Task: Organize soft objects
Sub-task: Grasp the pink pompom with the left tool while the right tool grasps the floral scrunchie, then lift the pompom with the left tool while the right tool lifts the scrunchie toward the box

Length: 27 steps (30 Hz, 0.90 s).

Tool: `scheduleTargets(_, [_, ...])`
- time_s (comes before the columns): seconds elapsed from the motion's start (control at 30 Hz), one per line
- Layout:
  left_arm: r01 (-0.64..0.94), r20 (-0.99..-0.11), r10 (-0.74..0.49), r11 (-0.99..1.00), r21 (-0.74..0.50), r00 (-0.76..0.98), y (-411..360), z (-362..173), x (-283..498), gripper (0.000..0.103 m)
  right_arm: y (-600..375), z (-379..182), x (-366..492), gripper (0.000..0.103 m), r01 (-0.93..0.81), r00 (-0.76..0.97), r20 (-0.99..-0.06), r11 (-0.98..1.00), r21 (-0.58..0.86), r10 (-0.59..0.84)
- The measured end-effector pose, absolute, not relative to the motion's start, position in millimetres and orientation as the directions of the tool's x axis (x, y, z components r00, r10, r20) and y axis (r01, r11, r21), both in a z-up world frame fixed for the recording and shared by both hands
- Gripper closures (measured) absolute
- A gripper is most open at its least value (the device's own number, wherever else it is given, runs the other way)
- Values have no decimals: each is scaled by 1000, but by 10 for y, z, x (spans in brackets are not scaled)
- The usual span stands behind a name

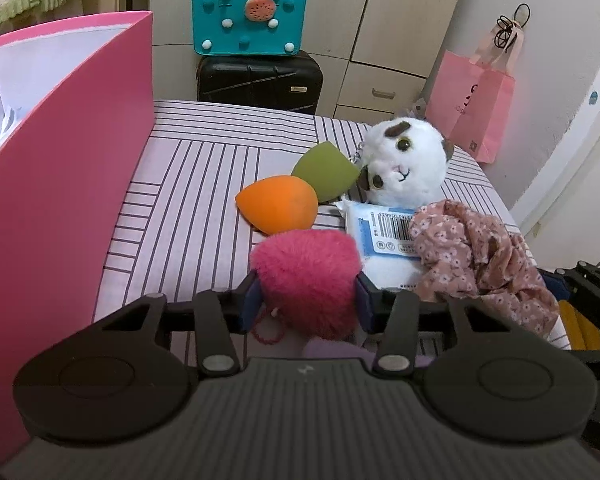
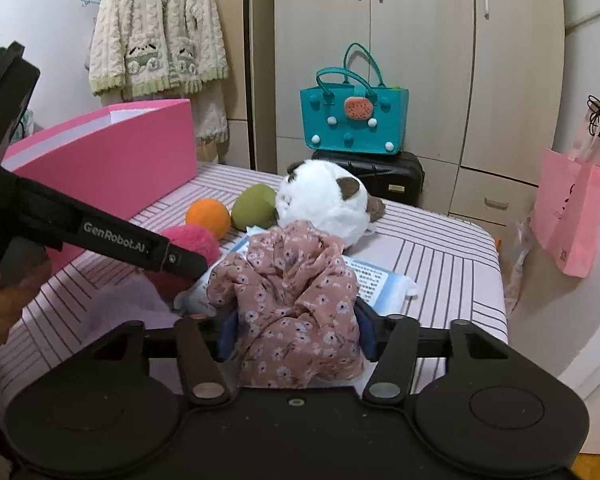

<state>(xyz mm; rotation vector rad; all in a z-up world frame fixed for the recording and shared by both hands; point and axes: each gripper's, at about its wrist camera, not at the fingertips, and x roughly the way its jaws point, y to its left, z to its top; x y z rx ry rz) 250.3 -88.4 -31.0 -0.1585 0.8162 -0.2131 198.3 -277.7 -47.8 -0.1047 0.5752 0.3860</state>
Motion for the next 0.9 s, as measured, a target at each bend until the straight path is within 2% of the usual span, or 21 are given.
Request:
scheduleTargets(0.07, [119,-709,-245,968,-223,662,-892,-304,2523,60,-2763,-479,1992,31,-382,773,-543,924,16,329])
scheduleTargets(0.13, [123,-712,-240,969,-213,660,-907,-295,2528,61,-2746,-486,2013,31,-378,775,-542,926,12,324])
scheduleTargets(0.2, [131,-715,-241,970,-207,656,-912,-290,2527,62,-2729,-489,2023,36,-369,788,-530,930,3,314])
scheduleTargets(0.23, [137,-717,-245,969,-207,653,-906,-286,2523,62,-2724,-486,2024,56,-368,790,-526,930,3,315])
scheduleTargets(0.27, [143,-717,-251,968,-209,650,-896,-282,2522,62,-2725,-482,2033,70,-371,785,-528,928,17,323])
scheduleTargets(0.33, [155,-720,-266,963,-219,641,-869,-279,2515,62,-2742,-476,2041,83,-367,772,-534,928,68,344])
scheduleTargets(0.53, [150,-723,-281,959,-241,631,-793,-279,2485,63,-2714,-490,2025,85,-302,756,-545,932,202,363])
scheduleTargets(0.9, [252,-725,-345,938,-239,597,-753,-147,2458,64,-2611,-406,1925,86,-217,785,-533,946,241,316])
